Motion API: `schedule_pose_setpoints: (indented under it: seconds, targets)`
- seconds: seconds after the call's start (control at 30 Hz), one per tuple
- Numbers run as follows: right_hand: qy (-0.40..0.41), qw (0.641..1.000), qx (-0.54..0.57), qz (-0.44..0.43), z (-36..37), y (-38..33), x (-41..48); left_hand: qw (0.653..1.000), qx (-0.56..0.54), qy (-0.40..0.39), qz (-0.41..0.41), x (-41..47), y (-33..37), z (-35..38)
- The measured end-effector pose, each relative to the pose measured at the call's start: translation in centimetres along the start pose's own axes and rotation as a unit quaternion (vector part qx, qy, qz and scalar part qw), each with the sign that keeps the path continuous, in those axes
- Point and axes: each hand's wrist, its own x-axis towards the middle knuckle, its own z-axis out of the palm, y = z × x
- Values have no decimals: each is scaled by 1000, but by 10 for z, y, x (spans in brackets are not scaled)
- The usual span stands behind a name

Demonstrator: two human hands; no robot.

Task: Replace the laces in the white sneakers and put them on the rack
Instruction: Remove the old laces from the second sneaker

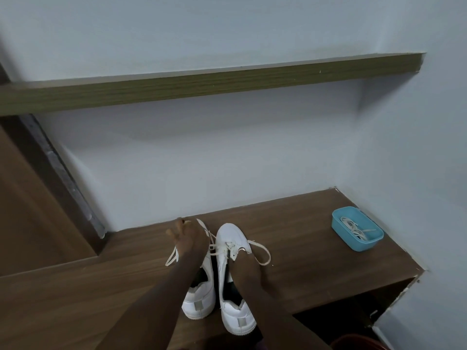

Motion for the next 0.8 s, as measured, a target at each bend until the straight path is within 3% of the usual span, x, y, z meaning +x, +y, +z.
schedule_pose_setpoints:
  seconds: [0.1,0.17,0.23,0.3,0.37,0.47,0.63,0.8]
  targets:
    - [0,1000,-11,-11,3,0,1,990,-85,-11,-108,6,-5,-1]
    - [-3,1000,-16,-11,2,-1,0,987,-112,-13,-117,7,-4,3]
    - [-11,1000,-9,-6,2,-2,1,993,-106,23,-50,6,2,10]
    - [-18,1000,-4,-2,3,-2,1,996,-35,43,76,4,8,19]
    - [-18,1000,1,0,5,-1,1,982,35,-14,183,0,19,22]
    - [-21,1000,4,-11,6,2,1,965,101,-66,233,-6,32,19]
    - [-11,1000,5,-7,7,3,2,978,63,-71,184,-5,35,14]
    - [-8,1000,-10,-4,7,0,2,988,-132,-77,-5,13,14,10]
